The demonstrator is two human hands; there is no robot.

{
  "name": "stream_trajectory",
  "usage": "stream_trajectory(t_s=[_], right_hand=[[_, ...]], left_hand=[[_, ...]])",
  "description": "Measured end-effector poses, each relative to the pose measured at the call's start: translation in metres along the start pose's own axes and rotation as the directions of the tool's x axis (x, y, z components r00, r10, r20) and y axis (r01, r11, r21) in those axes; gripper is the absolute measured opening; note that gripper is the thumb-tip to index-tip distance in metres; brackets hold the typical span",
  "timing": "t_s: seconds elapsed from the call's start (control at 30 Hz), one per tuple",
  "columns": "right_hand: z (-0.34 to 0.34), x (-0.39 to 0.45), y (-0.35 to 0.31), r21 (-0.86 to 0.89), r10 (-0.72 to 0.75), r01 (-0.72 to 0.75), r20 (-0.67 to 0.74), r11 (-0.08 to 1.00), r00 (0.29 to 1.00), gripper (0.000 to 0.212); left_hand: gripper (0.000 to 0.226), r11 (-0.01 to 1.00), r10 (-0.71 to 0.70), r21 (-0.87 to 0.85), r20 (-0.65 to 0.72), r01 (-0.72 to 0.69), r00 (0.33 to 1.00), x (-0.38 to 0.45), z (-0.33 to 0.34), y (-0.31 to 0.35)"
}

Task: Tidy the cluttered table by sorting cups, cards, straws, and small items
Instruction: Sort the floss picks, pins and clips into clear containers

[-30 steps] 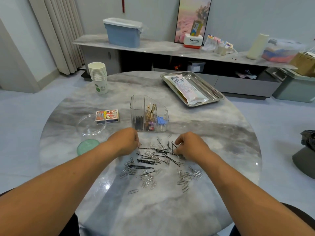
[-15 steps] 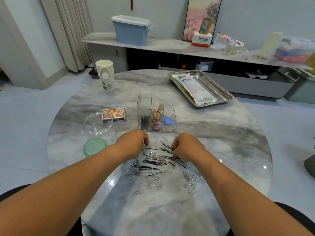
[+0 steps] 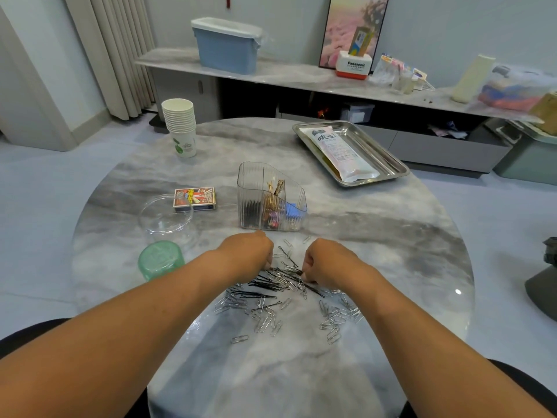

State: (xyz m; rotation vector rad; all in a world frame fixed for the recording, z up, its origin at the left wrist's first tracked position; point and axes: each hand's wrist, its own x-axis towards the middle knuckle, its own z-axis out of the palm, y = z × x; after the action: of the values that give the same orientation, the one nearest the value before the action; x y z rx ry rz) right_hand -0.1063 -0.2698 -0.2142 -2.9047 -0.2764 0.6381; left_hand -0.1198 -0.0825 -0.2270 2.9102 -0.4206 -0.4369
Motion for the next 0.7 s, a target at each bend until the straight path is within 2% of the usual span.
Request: stream_trajectory(t_s=[0.1,0.13,0.2,0.3,0.37,0.47,0.57,0.63,0.7], right_hand=[[0.002,-0.001,0.001,-0.098,-0.039,0.04,0.014,0.994,0.999,0.03],[0.0,-0.003,0.001,-0.094,-0.038,0.04,0.02,0.995,0.999,0.03],[-0.009,-0.008,0.002,0.005,-0.027,0.027,0.035,1.0,0.999,0.028],[-0.027,-0.015,0.007,0.288,0.002,-0.006,0.013,0.958,1.0,0.019],[-0.032,-0.018,0.011,0.471,0.011,0.006,-0.032,0.882,0.999,0.011],[-0.036,-0.024,0.012,0.699,0.028,-0.007,-0.018,0.715,0.999,0.006],[-0.039,-0.026,0.009,0.76,0.035,-0.039,0.022,0.649,0.999,0.005],[-0.039,-0.026,0.009,0.78,0.026,-0.048,0.041,0.624,0.999,0.005],[-0.037,-0.027,0.008,0.817,0.015,-0.05,0.05,0.575,0.999,0.005]], left_hand=[[0.006,1.0,-0.009,-0.009,-0.002,0.009,1.0,-0.001,0.001,0.001],[0.006,0.997,-0.027,-0.071,-0.005,0.026,1.0,-0.002,0.0,0.001],[0.01,0.95,-0.091,-0.302,-0.007,0.085,0.996,-0.003,-0.004,0.001],[0.011,0.703,-0.192,-0.691,0.043,0.169,0.98,-0.004,-0.01,0.005],[0.009,0.546,-0.206,-0.817,0.083,0.185,0.975,-0.005,-0.013,0.009],[0.008,0.403,-0.21,-0.887,0.149,0.225,0.966,-0.006,-0.014,0.015],[0.004,0.395,-0.267,-0.885,0.146,0.246,0.953,-0.007,-0.014,0.017],[0.011,0.4,-0.335,-0.882,0.112,0.249,0.936,-0.007,-0.013,0.016],[0.02,0.351,-0.357,-0.904,0.113,0.246,0.927,-0.007,-0.012,0.017]])
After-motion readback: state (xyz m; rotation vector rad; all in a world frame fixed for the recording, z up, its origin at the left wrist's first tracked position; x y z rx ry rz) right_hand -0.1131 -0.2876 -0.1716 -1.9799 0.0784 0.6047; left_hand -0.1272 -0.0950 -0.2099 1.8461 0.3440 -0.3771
